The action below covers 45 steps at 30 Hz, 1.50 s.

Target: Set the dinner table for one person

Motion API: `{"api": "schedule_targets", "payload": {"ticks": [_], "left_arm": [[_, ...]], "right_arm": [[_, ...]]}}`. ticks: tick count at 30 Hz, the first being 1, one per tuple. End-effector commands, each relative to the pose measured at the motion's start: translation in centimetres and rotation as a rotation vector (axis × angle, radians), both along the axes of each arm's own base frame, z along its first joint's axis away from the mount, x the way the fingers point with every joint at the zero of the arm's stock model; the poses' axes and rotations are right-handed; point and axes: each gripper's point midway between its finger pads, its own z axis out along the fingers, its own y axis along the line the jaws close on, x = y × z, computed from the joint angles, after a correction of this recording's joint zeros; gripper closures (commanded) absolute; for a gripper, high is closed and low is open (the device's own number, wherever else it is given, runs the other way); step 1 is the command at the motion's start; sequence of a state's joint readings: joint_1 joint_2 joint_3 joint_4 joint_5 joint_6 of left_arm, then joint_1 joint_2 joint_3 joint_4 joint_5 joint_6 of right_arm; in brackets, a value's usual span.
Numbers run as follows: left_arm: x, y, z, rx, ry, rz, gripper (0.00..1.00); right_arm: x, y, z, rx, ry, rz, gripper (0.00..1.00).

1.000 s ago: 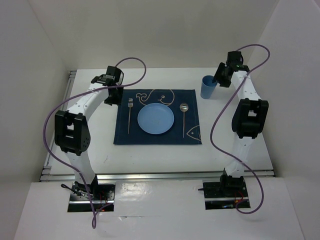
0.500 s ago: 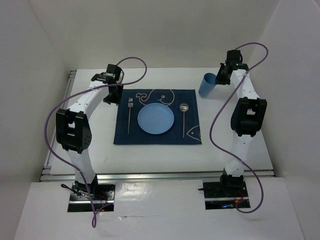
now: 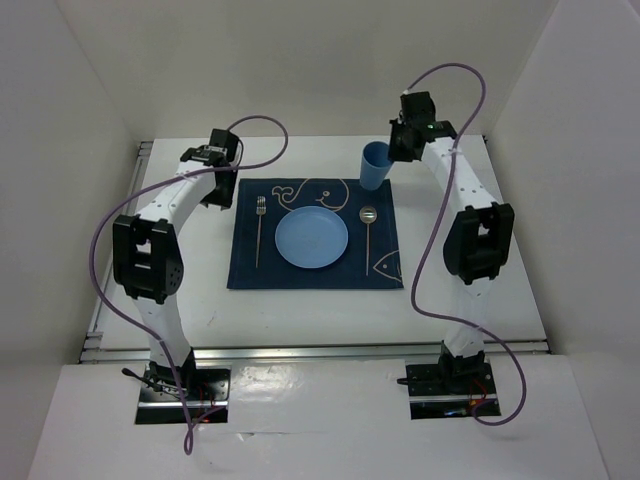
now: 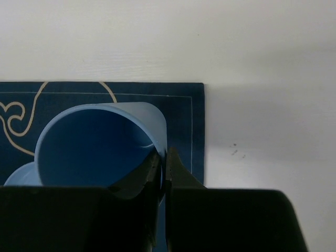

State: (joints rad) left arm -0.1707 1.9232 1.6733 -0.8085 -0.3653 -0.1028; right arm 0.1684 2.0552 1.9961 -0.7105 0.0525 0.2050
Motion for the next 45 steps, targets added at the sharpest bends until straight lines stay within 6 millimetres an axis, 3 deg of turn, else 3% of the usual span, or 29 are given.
{"api": "schedule_targets", "payload": {"ticks": [1,8,11,13,14,15,16,17,18,20,21,26,28,29,30,31,32,33,34,35,36,37,39,40,41,42,45], "left_arm": [[0.6,0.6,-0.3,0.044,0.012,-0.001,0.52],[0.2,0.7,-1.6,0.051,0.030,-0.009,0.51],[-0.1,0.8,-2.5,0.056,0.060,-0.010,0.51],[0.2,0.9,-2.2,0.062,0.049,-0.006,0.51],[0.2,0.9,-2.2,0.062,0.049,-0.006,0.51],[0.2,0.7,-2.3,0.054,0.051,-0.009,0.51],[0.2,0.7,-1.9,0.053,0.042,-0.009,0.51],[0.2,0.7,-1.9,0.053,0.042,-0.009,0.51],[0.2,0.8,-1.5,0.056,0.036,-0.018,0.51],[0.2,0.4,-1.6,0.038,0.041,-0.036,0.50],[0.2,0.2,-1.2,0.030,0.035,-0.049,0.50],[0.1,-0.6,0.0,-0.011,0.027,-0.088,0.50],[-0.2,0.6,0.9,-0.027,0.019,-0.077,0.50],[-1.1,1.4,2.4,-0.036,0.000,-0.074,0.50],[-2.2,2.3,2.9,-0.044,0.003,-0.076,0.50],[-4.1,3.2,2.0,-0.056,0.041,-0.071,0.50],[-5.0,5.0,2.3,-0.097,0.027,-0.047,0.50],[-6.2,6.1,4.1,-0.102,-0.016,-0.054,0.50],[-7.5,7.0,3.7,-0.120,0.004,-0.027,0.50],[-8.5,8.5,4.0,-0.153,0.005,0.017,0.50],[-9.9,8.8,4.4,-0.173,0.036,0.028,0.50],[-10.8,9.1,5.4,-0.186,0.020,0.030,0.50],[-12.5,10.0,6.2,-0.193,0.015,0.036,0.50],[-13.9,10.1,5.9,-0.194,0.043,0.038,0.48],[-14.9,10.3,6.8,-0.184,0.018,0.041,0.48],[-15.4,10.3,7.0,-0.170,0.013,0.037,0.48],[-18.1,11.2,6.7,-0.121,0.004,0.075,0.48]], "right_arm": [[1.6,0.6,-1.1,-0.050,-0.001,-0.004,1.00],[2.6,2.4,-3.7,-0.034,0.011,0.035,1.00],[2.6,2.5,-5.9,-0.028,0.059,0.021,1.00],[2.8,2.7,-6.6,-0.024,0.073,0.027,1.00],[2.7,3.3,-6.6,-0.024,0.073,0.038,0.95],[2.8,3.5,-6.2,-0.015,0.065,0.045,0.64],[2.8,3.5,-6.2,-0.015,0.065,0.045,0.45],[2.8,3.5,-6.2,-0.015,0.065,0.045,0.34],[2.7,3.7,-5.5,-0.004,0.054,0.054,0.21],[3.0,4.0,-3.3,0.016,0.002,0.063,0.12],[3.2,4.1,-2.5,0.026,-0.020,0.057,0.03],[3.4,4.5,4.5,0.086,-0.148,0.044,0.00],[2.7,3.8,6.3,0.086,-0.175,0.004,0.00],[1.8,3.5,9.4,0.120,-0.235,-0.024,0.00],[1.5,2.7,10.5,0.126,-0.266,-0.035,0.00],[0.8,1.8,9.1,0.123,-0.245,-0.062,0.00],[0.1,1.5,13.2,0.159,-0.371,-0.078,0.00],[-0.1,-0.2,13.8,0.155,-0.416,-0.131,0.00],[-0.8,-1.3,11.0,0.152,-0.384,-0.173,0.00],[-1.1,-2.2,14.3,0.240,-0.495,-0.237,0.00],[-1.2,-4.4,14.6,0.281,-0.524,-0.304,0.00],[-1.4,-5.1,12.9,0.316,-0.508,-0.332,0.00],[-1.8,-5.9,13.1,0.401,-0.528,-0.387,0.00],[-2.3,-6.0,12.7,0.423,-0.507,-0.423,0.00],[-2.7,-5.7,11.7,0.430,-0.461,-0.423,0.00],[-3.8,-5.8,9.1,0.395,-0.348,-0.444,0.00],[-7.4,-7.0,5.3,0.351,-0.155,-0.586,0.00]]}}
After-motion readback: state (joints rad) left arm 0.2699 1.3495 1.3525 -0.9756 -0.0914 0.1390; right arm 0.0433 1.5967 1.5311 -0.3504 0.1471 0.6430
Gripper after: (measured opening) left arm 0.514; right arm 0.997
